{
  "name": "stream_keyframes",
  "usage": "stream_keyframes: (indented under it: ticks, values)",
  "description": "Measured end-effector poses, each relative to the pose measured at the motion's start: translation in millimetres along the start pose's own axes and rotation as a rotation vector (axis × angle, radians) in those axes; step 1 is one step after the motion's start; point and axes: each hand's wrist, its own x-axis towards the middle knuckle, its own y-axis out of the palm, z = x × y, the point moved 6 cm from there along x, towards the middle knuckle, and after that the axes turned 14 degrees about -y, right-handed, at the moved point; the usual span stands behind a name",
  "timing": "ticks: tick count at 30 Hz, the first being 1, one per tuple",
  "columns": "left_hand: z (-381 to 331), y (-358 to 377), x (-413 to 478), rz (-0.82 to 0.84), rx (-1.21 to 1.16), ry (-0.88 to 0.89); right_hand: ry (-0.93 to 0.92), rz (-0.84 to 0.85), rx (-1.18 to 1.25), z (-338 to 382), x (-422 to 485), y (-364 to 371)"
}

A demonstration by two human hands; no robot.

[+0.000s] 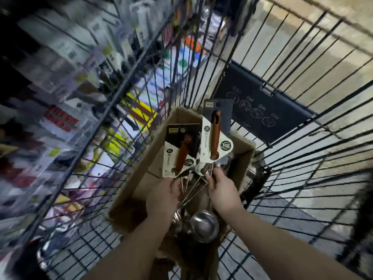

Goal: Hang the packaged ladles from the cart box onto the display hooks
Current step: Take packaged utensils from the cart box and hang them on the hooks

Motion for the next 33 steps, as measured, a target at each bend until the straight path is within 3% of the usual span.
stream_keyframes:
  ticks: [4, 11, 19, 27, 33]
  values:
    - [-18, -53, -19, -0.148, 0.066, 0.071, -0.102, 0.006, -0.020, 38, -10, -25]
    - [-47, -147, -49, -0.351, -0.026, 0.018, -0.271, 0.000, -0.051, 113, -26, -56]
    - [-34, -222, -106, -0.401, -0.299, -0.049, -0.491, 0.051, -0.060, 221, -42, -62]
    - [49, -314, -180, -0.549, -0.482, -0.106, -0.774, 0.121, -0.099, 341, -97, -25]
    - [178, -379, -282, -0.752, -0.622, -0.175, -0.986, 0.233, -0.095, 431, -209, 52]
